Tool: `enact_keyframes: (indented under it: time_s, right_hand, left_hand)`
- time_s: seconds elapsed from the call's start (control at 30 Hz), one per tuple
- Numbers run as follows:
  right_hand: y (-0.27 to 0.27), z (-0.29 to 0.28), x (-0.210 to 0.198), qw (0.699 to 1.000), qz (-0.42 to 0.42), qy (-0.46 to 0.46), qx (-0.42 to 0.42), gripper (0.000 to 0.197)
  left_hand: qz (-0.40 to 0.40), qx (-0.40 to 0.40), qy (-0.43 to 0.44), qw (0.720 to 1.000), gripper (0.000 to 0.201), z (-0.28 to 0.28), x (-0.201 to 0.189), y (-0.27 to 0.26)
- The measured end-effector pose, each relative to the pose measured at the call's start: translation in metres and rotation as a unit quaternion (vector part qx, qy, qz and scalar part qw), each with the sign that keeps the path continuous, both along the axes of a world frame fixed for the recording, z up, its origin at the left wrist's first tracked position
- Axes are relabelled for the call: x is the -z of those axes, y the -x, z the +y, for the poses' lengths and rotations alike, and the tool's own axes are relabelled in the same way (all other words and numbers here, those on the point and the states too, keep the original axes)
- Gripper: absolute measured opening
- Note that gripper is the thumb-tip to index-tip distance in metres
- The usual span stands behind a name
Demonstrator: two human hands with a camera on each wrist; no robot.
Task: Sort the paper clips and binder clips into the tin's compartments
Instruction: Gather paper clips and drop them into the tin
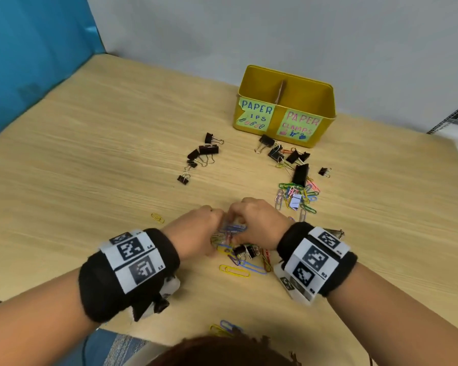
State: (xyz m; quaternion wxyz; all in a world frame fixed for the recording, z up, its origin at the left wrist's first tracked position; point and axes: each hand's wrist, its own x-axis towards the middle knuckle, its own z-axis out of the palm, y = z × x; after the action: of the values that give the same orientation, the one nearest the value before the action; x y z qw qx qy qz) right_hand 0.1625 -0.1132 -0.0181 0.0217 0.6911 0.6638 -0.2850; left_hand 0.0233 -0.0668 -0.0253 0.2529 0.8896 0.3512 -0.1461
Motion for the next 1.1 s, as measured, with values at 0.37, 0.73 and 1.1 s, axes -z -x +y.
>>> enact_keyframes:
  time_s: [0.37, 0.73, 1.1]
  right_hand:
    - [-0.014, 0.017, -0.003, 0.999, 0.006, -0.013, 0.044, 0.044]
    - [0.006, 0.017, -0.002, 1.0, 0.007, -0.009, 0.007, 0.039]
    - [-0.028, 0.005, -0.004, 0.996, -0.015, -0.007, 0.083, 0.061]
  left_hand:
    - [0.005, -0.03, -0.069, 0.997, 0.046, 0.028, -0.007, 0.003]
    - [0.01, -0.058, -0.023, 0.998, 0.031, 0.031, -0.001, 0.01]
    - [-0.003, -0.075, 0.012, 0.997, 0.073, 0.041, 0.0, 0.014]
